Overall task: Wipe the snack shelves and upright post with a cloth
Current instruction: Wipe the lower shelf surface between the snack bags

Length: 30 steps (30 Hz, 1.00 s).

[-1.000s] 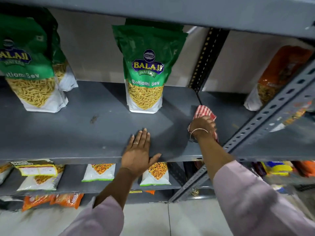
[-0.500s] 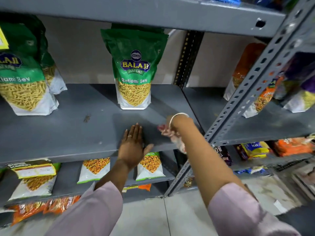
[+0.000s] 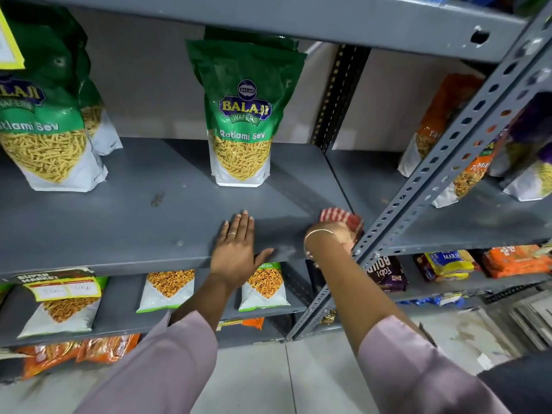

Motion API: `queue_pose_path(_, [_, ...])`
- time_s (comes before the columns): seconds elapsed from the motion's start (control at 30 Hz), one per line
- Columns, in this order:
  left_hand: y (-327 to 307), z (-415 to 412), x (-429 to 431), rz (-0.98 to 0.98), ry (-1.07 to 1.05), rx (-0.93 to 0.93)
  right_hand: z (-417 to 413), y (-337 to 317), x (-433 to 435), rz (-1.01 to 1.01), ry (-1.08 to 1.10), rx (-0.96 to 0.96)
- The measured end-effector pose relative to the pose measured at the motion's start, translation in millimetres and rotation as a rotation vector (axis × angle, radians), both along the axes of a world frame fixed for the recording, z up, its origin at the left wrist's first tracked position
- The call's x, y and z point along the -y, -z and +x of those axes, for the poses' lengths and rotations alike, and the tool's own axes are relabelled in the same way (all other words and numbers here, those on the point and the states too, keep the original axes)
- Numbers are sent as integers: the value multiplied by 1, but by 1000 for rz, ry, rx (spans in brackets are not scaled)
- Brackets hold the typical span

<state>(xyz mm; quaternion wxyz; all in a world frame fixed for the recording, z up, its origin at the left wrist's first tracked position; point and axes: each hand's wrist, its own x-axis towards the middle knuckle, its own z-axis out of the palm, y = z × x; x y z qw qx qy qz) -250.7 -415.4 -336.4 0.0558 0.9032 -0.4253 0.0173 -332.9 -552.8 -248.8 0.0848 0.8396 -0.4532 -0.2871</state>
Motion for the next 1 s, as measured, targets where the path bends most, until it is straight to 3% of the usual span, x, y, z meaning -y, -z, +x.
queue_pose_path(0.17, [3, 2, -1, -34, 27, -44, 11, -51, -2, 326, -6, 21])
queue_pose_path(0.27, [2, 1, 0, -24, 26, -29, 15, -73, 22, 160, -34, 105])
queue_pose_path(0.43, [0, 0, 1, 9, 2, -28, 3, -30, 44, 37, -26, -90])
queue_pose_path(0.67, [1, 1, 2, 15, -6, -4, 12, -41, 21, 177, -184, -284])
queue_pose_path(0.77, [2, 2, 1, 28, -2, -5, 28, -63, 28, 353, -133, -117])
queue_pose_path(0.83, [3, 3, 1, 40, -1, 1, 42, -58, 39, 336, -190, 111])
queue_pose_path(0.93, [3, 3, 1, 68, 7, -6, 45, -25, 32, 473, -270, 463])
queue_pose_path(1.0, [3, 4, 1, 79, 11, -17, 38, 0, 28, 346, -304, 477])
